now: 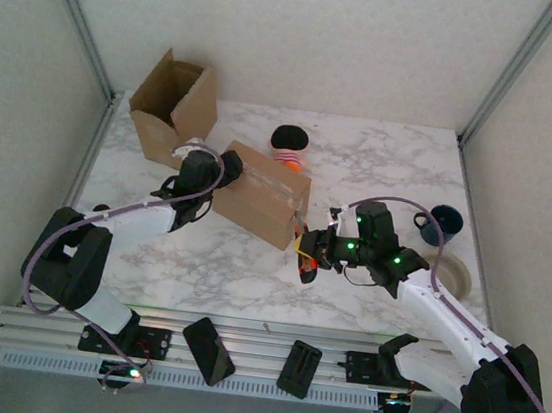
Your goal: Unpack the express box
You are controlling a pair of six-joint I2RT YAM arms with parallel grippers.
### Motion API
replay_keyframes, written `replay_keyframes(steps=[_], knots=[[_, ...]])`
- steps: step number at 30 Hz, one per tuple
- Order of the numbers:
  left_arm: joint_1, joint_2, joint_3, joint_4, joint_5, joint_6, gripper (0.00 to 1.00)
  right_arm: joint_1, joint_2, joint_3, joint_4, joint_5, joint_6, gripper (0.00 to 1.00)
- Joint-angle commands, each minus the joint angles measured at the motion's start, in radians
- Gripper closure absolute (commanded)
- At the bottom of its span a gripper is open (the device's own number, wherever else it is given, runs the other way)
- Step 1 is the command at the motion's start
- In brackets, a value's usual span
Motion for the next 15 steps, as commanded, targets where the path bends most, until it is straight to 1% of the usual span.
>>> replay_keyframes(steps=[1, 8, 10, 13, 15], knots=[[0.004, 0.076, -0.044, -0.195, -0.028, 0.012, 0.00, 0.030, -0.027, -0.017, 0.004, -0.091, -0.001, 1.00], [0.005, 0.074, -0.045, -0.195, -0.028, 0.013, 0.00, 0.030, -0.044, -0.018, -0.003, -0.084, 0.004, 1.00], [0.005, 0.074, -0.043, -0.195, -0.025, 0.014, 0.00, 0.030, -0.051, -0.008, -0.038, -0.067, -0.012, 1.00], [0.005, 0.065, -0.034, -0.193, -0.016, 0.024, 0.00, 0.013, -0.062, 0.072, -0.217, 0.034, -0.116, 1.00], [0.005, 0.048, -0.010, -0.194, -0.004, 0.043, 0.00, -0.046, -0.061, 0.164, -0.389, 0.139, -0.248, 1.00]])
